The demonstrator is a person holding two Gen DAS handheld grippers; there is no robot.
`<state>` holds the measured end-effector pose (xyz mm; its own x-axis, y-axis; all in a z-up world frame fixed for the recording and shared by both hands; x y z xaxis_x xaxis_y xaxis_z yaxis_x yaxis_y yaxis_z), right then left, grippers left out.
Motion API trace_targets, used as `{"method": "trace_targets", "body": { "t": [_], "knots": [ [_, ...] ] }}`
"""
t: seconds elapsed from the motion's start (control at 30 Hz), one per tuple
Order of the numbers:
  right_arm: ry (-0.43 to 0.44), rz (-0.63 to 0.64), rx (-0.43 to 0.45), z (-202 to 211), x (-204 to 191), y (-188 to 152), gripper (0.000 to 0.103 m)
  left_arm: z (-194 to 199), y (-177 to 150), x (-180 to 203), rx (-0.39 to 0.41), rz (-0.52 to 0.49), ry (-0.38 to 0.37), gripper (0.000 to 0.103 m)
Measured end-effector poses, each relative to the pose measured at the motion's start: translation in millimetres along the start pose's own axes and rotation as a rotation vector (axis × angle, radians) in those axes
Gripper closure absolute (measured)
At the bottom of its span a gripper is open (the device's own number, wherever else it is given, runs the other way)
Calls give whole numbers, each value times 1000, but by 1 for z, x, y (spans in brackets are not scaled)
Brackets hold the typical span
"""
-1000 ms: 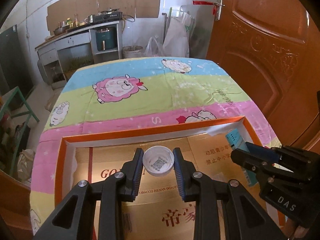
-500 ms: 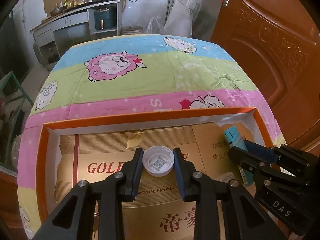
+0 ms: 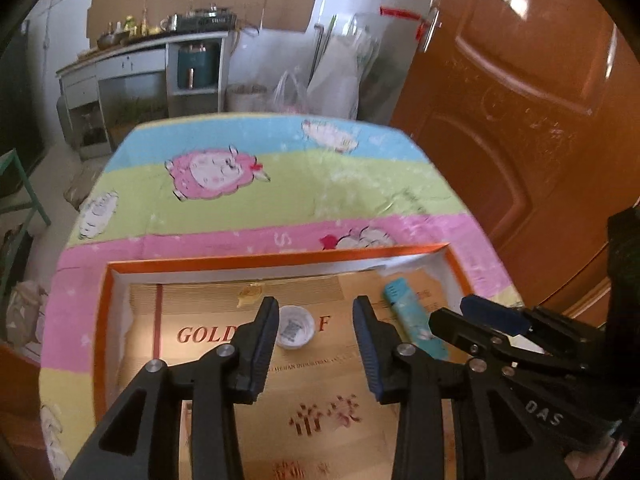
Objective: Organize rigid objects
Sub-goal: 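Withdraw both open tools from the tray toward the remaining caps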
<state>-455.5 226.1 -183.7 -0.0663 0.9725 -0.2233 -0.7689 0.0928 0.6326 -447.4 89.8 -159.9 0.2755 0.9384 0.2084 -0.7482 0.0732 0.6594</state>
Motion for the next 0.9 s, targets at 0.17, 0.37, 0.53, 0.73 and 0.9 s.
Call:
{"method": "trace_targets", "body": {
  "t": [0.17,0.37,0.53,0.73,0.9],
  "knots": [
    [4,-23,8,23,-2,-13,57,41,-4,-2,72,2,24,65],
    [3,-17,28,59,-16,-32,57,81,-24,-6,95,22,0,65],
    [-1,-5,46,86,-28,-51,57,112,-43,-10,115,38,-1,65],
    [-3,-2,60,115,-40,-76,57,141,-68,-17,127,41,21,65],
    [-4,11,69,131,-49,-97,57,160,-92,-20,132,31,38,65]
  ]
}}
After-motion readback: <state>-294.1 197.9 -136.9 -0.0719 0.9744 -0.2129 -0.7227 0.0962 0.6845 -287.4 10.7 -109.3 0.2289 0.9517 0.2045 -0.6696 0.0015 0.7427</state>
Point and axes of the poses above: each gripper's, at about its wrist camera, not at the fingertips, and z roughly against the way its jaws point, x to its right, y to its top, the point moved 6 cm from there along -z, roughly the way its jaws point, and after that the axes turned 3 degrees about x, right-handed, at the moved point
